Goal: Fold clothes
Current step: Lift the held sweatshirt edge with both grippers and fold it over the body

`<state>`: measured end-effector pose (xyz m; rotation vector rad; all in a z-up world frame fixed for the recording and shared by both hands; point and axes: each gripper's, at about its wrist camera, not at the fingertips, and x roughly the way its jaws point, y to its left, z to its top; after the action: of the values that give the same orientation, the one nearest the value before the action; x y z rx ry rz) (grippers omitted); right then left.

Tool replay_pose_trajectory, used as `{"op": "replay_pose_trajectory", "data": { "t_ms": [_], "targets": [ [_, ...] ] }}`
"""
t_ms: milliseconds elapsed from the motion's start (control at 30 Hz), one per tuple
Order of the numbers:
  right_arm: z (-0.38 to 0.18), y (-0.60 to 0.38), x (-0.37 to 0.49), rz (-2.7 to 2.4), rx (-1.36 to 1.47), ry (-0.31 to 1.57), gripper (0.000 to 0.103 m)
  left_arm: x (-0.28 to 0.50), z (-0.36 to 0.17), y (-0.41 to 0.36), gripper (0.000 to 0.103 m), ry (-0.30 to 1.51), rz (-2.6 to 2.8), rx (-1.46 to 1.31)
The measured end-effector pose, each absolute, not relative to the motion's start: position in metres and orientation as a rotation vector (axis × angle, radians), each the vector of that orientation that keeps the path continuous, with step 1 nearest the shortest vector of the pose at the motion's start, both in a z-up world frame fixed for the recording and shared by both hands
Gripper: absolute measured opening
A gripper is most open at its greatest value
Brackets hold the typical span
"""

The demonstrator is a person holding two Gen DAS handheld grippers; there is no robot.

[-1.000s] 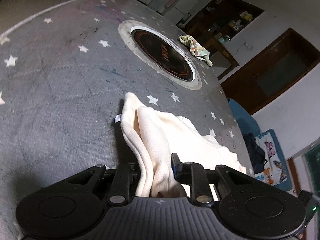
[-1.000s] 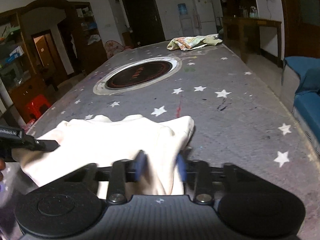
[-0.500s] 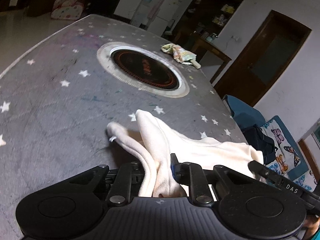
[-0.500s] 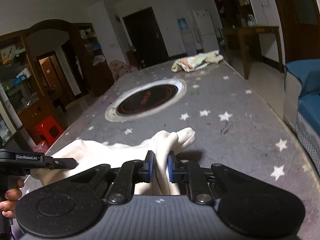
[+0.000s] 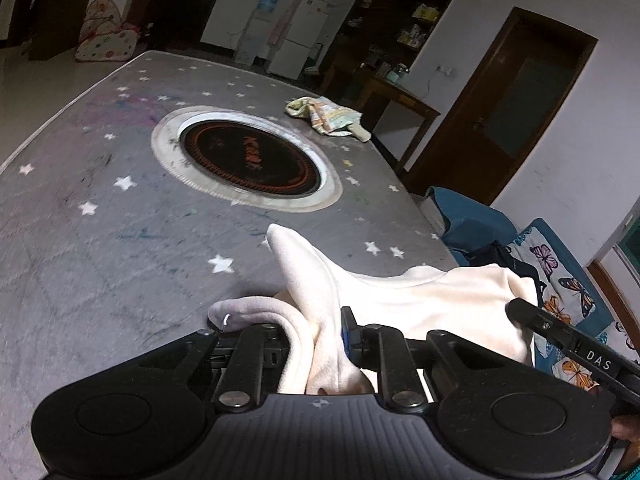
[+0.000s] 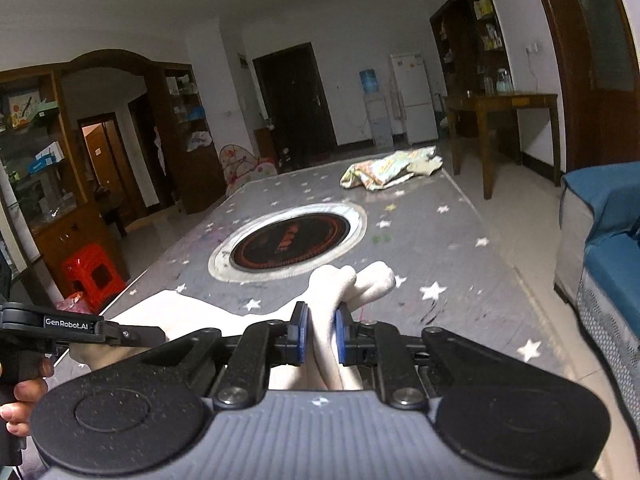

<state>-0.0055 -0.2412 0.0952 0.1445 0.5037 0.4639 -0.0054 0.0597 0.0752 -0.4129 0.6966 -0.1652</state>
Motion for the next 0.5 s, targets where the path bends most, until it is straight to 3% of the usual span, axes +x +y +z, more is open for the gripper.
{"op": "replay_pose_trajectory", "data": {
  "t_ms": [500],
  "targets": [
    [0.142, -0.265, 0.009, 0.404, 0.096, 0.384, 0.012, 0.037, 0.120, 0.021, 0.019, 0.628, -0.220, -0.346]
  ]
}}
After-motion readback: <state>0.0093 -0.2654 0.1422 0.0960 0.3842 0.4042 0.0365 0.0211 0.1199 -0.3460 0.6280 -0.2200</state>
